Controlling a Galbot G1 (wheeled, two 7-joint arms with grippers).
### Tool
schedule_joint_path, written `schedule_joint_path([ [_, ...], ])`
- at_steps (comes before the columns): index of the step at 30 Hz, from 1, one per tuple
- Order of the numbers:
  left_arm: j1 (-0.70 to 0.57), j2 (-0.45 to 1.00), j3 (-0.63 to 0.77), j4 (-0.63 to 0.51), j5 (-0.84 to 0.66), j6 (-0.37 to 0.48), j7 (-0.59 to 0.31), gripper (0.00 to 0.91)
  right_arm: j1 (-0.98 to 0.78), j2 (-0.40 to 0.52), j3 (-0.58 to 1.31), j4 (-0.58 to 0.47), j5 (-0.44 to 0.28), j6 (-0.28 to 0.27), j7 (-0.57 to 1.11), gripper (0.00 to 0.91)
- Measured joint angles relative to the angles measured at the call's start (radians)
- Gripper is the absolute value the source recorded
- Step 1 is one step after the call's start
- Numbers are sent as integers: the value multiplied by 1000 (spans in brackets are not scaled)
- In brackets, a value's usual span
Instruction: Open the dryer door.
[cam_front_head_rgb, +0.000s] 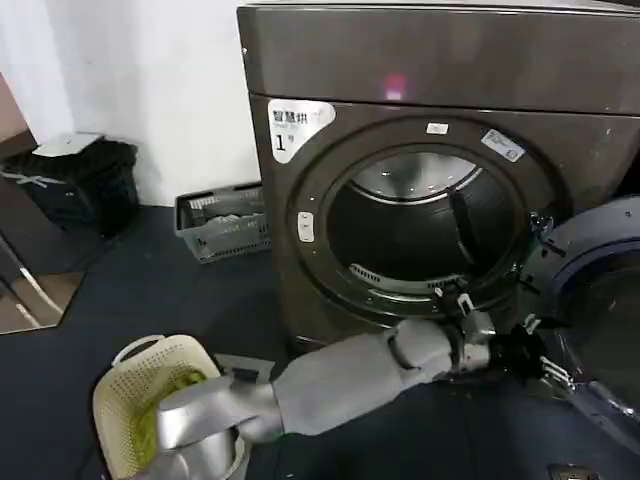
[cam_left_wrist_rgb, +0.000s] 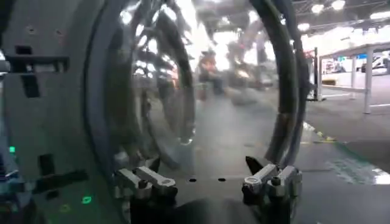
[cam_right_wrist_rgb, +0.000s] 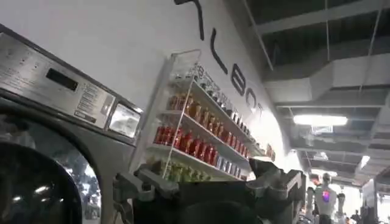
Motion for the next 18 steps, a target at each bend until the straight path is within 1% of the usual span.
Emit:
schedule_joint_path([
  [10,2,0,7,20,8,-7,3,907,-6,-4,9,1,0,2,-1,907],
  [18,1,0,7,-25,-21,-24,29,907,-5,-1,9,-4,7,5,-21,907],
])
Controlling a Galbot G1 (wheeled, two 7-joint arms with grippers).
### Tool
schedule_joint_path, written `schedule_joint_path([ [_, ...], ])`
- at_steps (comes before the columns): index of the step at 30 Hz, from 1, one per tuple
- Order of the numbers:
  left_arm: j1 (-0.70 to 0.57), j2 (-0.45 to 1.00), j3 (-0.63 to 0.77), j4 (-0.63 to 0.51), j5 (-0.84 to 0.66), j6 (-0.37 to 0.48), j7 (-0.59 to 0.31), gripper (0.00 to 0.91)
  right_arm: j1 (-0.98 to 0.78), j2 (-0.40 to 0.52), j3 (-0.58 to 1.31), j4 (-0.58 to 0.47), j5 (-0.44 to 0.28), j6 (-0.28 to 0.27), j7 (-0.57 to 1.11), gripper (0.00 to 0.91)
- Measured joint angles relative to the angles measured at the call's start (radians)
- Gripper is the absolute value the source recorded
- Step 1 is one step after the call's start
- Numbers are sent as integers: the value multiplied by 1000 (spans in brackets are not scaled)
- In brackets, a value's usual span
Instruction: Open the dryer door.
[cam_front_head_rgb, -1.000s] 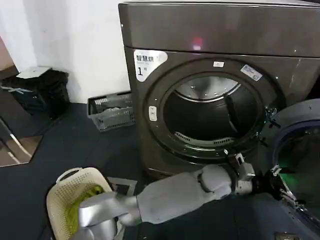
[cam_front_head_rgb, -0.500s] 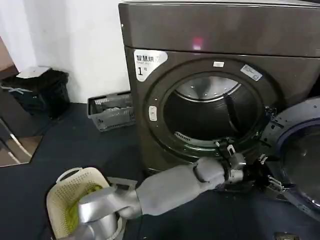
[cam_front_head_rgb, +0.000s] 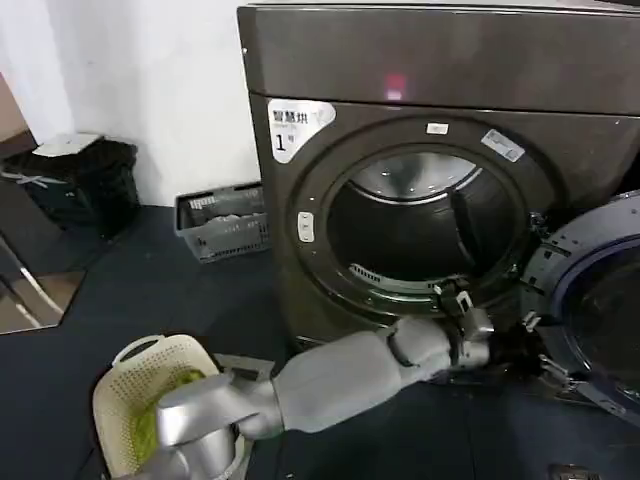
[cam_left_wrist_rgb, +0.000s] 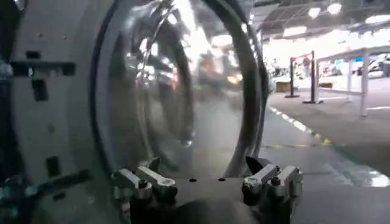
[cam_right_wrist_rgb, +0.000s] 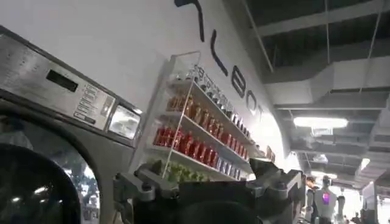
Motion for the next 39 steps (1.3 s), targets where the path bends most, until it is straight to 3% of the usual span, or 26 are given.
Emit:
schedule_joint_path([
  [13,12,4,24,-164,-98,-68,-3,907,10,5,2,2,24,12,-27,907],
  [28,40,265,16,-365,-45,-150,-78,907,10,-9,2,-5,22,18,-39,907],
  [39,43,488,33,-487,56,-211,-75,907,-3,-15,33,-2,0,31,-44,907],
])
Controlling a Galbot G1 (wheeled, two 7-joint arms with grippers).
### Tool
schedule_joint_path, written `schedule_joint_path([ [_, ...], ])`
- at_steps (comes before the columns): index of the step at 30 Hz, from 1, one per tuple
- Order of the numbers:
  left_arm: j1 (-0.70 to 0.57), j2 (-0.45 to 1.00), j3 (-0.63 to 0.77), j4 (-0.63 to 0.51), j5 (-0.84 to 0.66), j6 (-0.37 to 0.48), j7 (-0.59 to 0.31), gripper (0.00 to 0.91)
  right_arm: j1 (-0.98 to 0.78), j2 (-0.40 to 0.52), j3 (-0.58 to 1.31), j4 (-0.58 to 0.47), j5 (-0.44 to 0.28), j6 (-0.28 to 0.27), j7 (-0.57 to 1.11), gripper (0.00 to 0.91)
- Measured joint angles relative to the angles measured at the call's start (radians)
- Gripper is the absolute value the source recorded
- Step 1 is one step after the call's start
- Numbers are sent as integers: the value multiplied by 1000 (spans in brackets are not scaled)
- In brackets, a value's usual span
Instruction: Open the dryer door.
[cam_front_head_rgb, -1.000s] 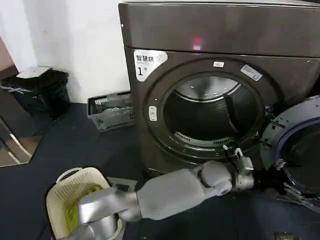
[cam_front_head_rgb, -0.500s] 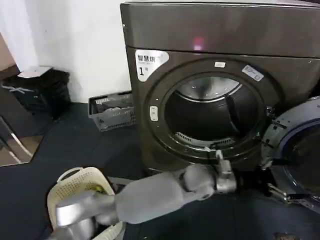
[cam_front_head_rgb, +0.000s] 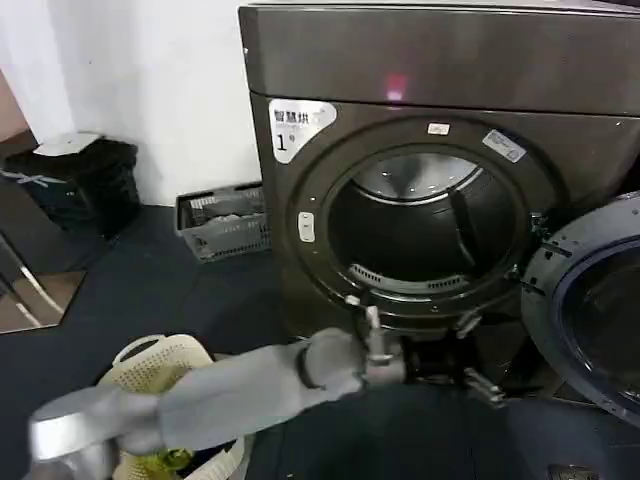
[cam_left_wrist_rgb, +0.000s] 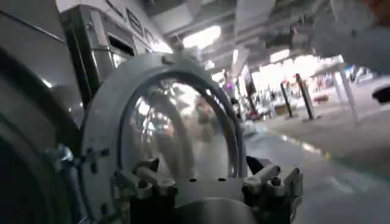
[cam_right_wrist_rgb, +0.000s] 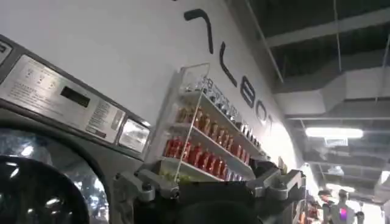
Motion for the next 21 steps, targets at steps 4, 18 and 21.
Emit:
schedule_joint_path([
  [4,23,85,-3,-24,41,-8,-2,907,-3,-1,6,5,-2,3,11,907],
  [18,-16,448,73,-68,148,-32,-22,907,15,1,-2,8,-10,6,10,907],
  [21,-31,516,76,-70,143,-20,-30,907,20,1,-8,7,-22,8,10,907],
])
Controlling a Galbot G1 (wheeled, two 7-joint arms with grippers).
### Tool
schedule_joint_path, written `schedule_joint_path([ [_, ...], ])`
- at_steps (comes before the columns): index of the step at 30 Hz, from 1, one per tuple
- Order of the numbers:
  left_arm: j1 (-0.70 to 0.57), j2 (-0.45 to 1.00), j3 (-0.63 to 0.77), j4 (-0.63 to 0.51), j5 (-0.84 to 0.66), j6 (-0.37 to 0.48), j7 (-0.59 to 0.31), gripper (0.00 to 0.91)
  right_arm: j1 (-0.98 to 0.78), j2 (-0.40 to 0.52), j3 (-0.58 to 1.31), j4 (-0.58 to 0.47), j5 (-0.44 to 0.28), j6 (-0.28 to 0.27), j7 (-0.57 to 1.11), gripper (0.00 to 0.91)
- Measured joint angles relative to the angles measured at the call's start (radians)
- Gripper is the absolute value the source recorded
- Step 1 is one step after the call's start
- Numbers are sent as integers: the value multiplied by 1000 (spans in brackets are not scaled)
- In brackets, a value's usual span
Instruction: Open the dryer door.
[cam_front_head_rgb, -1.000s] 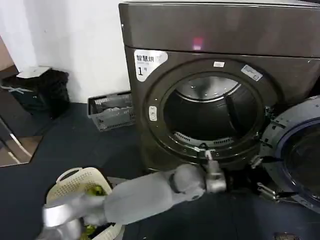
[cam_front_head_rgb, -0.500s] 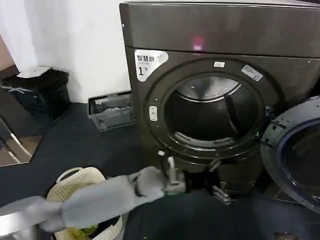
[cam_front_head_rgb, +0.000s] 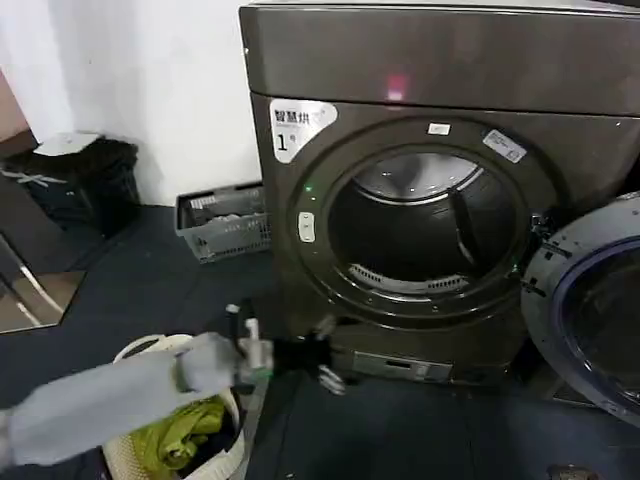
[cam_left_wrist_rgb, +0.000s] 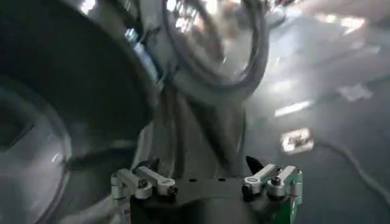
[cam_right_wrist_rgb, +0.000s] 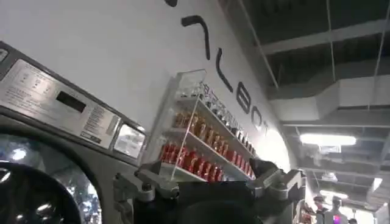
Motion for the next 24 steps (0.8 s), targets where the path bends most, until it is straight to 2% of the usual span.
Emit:
schedule_joint_path([
  [5,-21,101,21,6,2,-19,4,907,-1,-1,7,-4,-6,7,1,907],
  [10,-41,203,72,47,71,-26,16,907,7,-1,13,-4,-6,17,6,907],
  [16,-32,327,90,86,113,-23,87,907,17,0,23,-5,-6,19,7,907],
  [24,149,471,-75,100,178,-20,118,907,14,-4,28,-6,-8,22,6,907],
])
